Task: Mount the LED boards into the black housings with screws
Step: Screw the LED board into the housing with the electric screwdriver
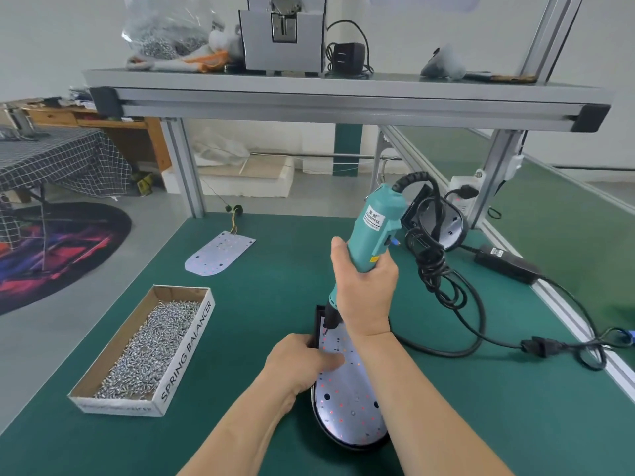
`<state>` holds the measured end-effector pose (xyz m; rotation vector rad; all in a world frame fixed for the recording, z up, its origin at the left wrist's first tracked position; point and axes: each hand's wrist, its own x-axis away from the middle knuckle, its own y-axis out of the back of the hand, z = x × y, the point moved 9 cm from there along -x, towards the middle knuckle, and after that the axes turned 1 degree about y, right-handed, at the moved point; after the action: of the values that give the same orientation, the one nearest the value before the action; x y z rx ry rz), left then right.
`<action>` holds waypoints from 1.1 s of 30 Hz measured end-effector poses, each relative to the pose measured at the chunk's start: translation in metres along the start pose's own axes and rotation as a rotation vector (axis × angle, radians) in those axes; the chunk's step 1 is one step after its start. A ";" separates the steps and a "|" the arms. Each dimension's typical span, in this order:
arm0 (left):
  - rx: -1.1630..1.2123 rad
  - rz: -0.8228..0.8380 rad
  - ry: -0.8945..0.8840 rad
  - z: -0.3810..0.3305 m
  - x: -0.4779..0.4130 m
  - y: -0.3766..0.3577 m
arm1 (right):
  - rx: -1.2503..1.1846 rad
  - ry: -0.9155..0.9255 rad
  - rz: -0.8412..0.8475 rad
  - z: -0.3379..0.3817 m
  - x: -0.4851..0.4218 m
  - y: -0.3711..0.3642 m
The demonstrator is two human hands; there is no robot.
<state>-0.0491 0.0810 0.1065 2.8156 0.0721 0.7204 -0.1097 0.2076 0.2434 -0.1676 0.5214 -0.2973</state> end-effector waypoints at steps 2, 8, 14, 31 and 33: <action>-0.008 -0.002 0.000 0.000 0.000 0.000 | 0.004 -0.004 -0.007 0.001 0.000 0.001; -0.012 -0.015 -0.009 -0.001 0.000 0.001 | 0.038 0.005 -0.053 0.006 0.004 0.008; -0.008 0.009 -0.016 -0.004 0.002 0.000 | -0.110 0.007 -0.292 0.054 -0.017 0.050; 0.150 -0.027 -0.025 0.005 -0.005 0.003 | 1.190 -0.460 -0.284 -0.051 -0.038 0.297; 0.188 -0.047 -0.043 0.006 -0.006 0.003 | 1.374 -0.266 -0.232 -0.037 -0.052 0.275</action>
<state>-0.0520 0.0765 0.0993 2.9949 0.2089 0.6749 -0.1069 0.4804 0.1719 1.0608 -0.0487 -0.7837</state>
